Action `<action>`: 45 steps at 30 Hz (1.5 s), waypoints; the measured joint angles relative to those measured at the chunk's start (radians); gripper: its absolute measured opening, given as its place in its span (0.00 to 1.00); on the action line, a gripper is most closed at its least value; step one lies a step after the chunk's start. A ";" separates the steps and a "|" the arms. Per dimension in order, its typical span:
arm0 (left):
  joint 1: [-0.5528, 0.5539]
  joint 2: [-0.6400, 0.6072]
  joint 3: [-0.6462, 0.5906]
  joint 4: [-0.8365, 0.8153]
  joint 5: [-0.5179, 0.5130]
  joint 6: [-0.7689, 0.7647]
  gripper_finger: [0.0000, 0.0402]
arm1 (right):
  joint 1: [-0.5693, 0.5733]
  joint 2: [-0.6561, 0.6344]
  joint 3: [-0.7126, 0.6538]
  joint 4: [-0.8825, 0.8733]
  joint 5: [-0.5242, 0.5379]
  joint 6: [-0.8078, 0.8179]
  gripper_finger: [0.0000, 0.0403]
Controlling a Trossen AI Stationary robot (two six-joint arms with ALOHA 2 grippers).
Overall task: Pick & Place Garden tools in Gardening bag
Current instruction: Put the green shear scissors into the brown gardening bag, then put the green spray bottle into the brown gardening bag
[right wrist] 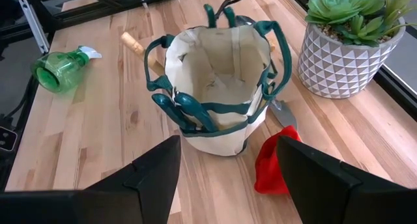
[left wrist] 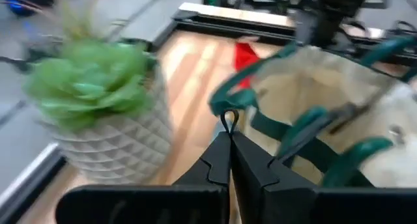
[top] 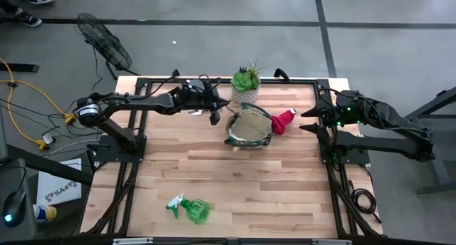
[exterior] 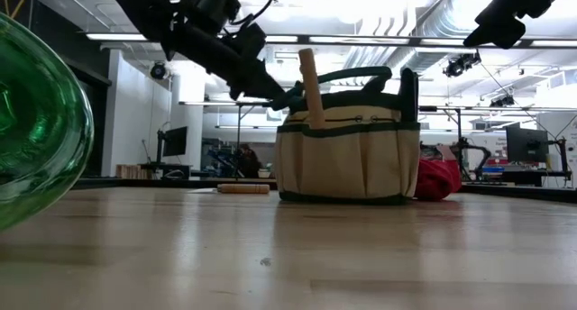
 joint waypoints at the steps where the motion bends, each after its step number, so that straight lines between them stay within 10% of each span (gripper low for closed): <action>1: 0.000 -0.009 0.000 -0.017 -0.011 0.000 0.02 | 0.000 0.000 0.000 0.000 0.000 0.000 0.61; 20: 0.000 -0.205 0.000 -0.306 -0.083 0.195 0.57 | 0.000 0.000 0.000 0.000 0.000 0.000 0.61; 45: -0.367 -0.521 0.000 -1.060 -0.219 0.035 0.59 | 0.000 0.000 0.000 0.000 0.000 0.000 0.61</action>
